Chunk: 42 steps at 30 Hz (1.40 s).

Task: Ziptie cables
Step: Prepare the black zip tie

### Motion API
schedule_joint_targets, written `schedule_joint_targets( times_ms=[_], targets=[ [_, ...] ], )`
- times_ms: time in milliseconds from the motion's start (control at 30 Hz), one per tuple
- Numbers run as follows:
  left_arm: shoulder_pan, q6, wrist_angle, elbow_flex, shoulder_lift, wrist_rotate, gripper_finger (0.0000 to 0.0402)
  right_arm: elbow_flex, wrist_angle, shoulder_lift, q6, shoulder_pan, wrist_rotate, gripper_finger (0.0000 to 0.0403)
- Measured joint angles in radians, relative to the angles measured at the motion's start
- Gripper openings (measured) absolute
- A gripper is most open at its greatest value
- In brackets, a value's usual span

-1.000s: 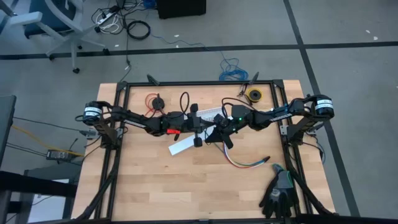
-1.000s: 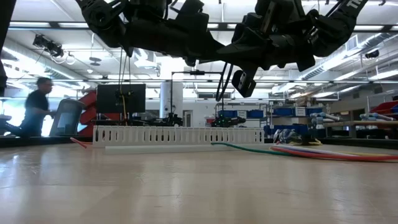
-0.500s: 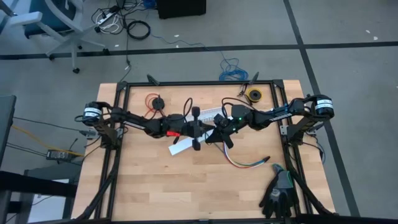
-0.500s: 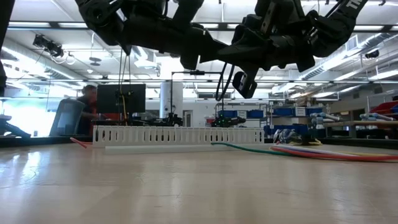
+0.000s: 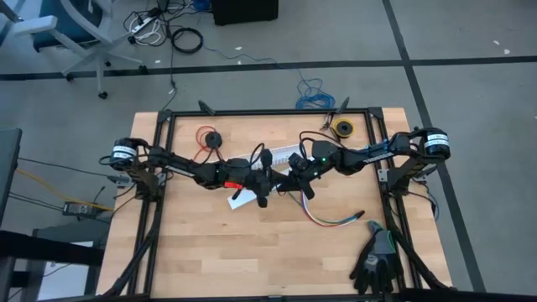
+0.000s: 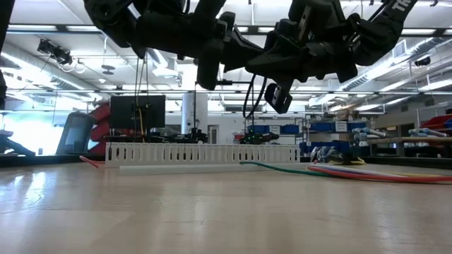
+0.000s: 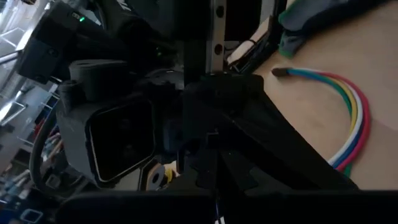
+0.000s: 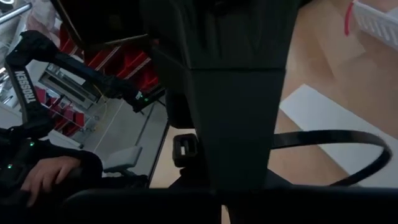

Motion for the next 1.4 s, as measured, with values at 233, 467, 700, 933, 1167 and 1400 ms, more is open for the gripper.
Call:
schedule_joint_targets(
  times_ms=[233, 467, 700, 933, 1167, 1400],
  targets=[
    [-0.007, 0.029, -0.007, 0.000, 0.000, -0.022, 0.0005, -0.001, 0.020, 0.000, 0.001, -0.007, -0.025, 0.0000],
    [-0.008, -0.014, 0.005, 0.001, -0.001, -0.024, 0.0005, -0.001, 0.043, 0.000, -0.007, -0.014, -0.048, 0.0000],
    [-0.008, -0.081, 0.016, -0.001, 0.002, -0.027, 0.0005, -0.001, 0.034, 0.000, -0.067, -0.014, -0.036, 0.0025],
    [0.008, -0.192, 0.008, -0.002, 0.003, -0.063, 0.0005, 0.000, 0.033, 0.000, -0.091, -0.018, -0.025, 0.0095],
    [0.046, -0.261, -0.023, -0.004, 0.006, -0.072, 0.0005, 0.003, -0.049, -0.003, -0.125, -0.060, -0.034, 0.0137],
    [0.088, -0.338, 0.043, -0.079, 0.006, -0.013, 0.0004, 0.003, -0.094, -0.003, -0.142, -0.100, -0.078, 0.0138]
  ],
)
